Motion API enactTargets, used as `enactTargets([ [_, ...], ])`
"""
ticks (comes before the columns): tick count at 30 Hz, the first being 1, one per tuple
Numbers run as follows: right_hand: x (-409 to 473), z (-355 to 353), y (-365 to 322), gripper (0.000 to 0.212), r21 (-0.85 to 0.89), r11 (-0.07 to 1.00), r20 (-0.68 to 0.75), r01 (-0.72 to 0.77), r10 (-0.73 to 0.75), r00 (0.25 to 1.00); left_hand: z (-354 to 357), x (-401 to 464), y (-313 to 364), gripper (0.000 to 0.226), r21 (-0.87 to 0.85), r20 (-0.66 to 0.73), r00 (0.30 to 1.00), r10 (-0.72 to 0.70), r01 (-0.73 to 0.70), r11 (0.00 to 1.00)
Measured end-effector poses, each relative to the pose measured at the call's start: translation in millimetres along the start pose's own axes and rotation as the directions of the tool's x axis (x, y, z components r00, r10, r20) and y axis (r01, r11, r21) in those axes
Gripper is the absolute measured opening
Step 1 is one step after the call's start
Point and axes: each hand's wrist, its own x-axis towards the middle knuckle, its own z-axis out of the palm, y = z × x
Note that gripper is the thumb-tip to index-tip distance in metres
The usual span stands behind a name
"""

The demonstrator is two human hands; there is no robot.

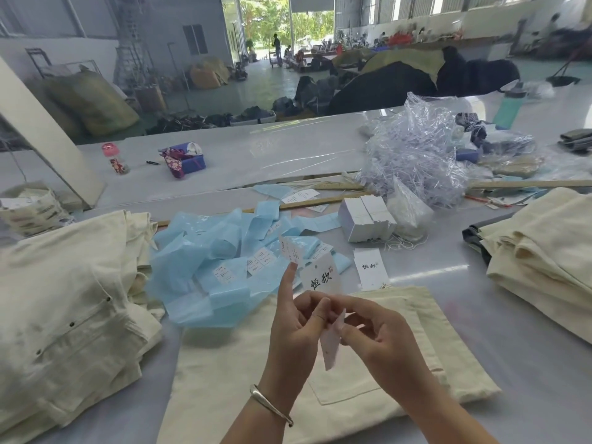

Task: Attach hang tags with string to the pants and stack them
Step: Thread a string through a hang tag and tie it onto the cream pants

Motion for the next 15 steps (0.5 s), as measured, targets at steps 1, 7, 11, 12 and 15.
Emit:
enactTargets([
  [1, 2, -1, 0, 0.040, 0.059, 0.998, 0.005, -0.012, 0.012, 1.000, 0, 0, -1, 0.067, 0.007, -0.003, 1.000, -0.010, 0.010, 1.000],
  [7, 9, -3, 13, 0.029, 0.191, 0.967, -0.056, -0.170, 0.183, 0.981, 3, -1, 1, 0.053, -0.003, -0.063, 0.995, -0.081, 0.081, 0.997],
  [11, 13, -9, 23, 0.047, 0.363, 0.890, -0.060, -0.275, 0.316, 0.947, 0, 0, 6, 0.029, 0.123, -0.156, 0.988, -0.018, 0.037, 0.992],
  [12, 15, -11, 23, 0.051, 0.413, 0.868, -0.054, -0.277, 0.327, 0.943, -1, 1, 8, 0.022, 0.148, -0.179, 0.984, -0.004, 0.031, 0.988],
  [15, 19, -12, 25, 0.062, 0.517, 0.821, -0.055, -0.242, 0.314, 0.948, -4, 3, 12, 0.015, 0.126, -0.214, 0.976, -0.038, 0.066, 0.990],
])
